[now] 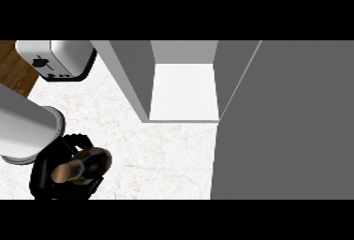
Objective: Pick up the wine, place it into the cabinet and close the cabinet
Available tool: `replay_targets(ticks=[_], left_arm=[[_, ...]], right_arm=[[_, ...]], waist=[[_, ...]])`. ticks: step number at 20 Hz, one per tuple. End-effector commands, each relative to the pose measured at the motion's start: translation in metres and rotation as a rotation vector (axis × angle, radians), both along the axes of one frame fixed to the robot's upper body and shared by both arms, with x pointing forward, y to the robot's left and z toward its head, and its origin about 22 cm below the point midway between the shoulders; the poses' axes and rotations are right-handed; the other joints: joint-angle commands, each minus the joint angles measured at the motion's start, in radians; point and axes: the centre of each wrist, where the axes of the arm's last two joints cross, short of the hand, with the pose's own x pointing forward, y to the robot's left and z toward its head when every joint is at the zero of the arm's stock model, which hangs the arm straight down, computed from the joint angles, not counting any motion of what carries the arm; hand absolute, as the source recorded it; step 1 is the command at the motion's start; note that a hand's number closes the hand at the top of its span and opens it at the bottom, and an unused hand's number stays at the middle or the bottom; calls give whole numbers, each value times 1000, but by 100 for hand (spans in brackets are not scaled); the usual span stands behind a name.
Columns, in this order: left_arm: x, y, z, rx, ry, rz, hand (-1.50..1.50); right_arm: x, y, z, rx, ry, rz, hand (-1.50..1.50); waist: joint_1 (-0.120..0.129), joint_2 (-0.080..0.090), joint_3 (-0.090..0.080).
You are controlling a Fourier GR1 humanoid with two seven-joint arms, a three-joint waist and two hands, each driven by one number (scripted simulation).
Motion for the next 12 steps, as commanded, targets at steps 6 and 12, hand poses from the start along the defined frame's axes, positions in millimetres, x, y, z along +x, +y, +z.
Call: replay_targets(ticks=[6,12], left_arm=[[4,-47,69,-13,9,-80,150],[-13,-87,99,0,31,-134,150]], right_arm=[[-33,-1,10,50,-47,38,-150],[-27,-2,12,50,-22,59,-150]], waist=[[-7,1,0],[-5,0,0]])
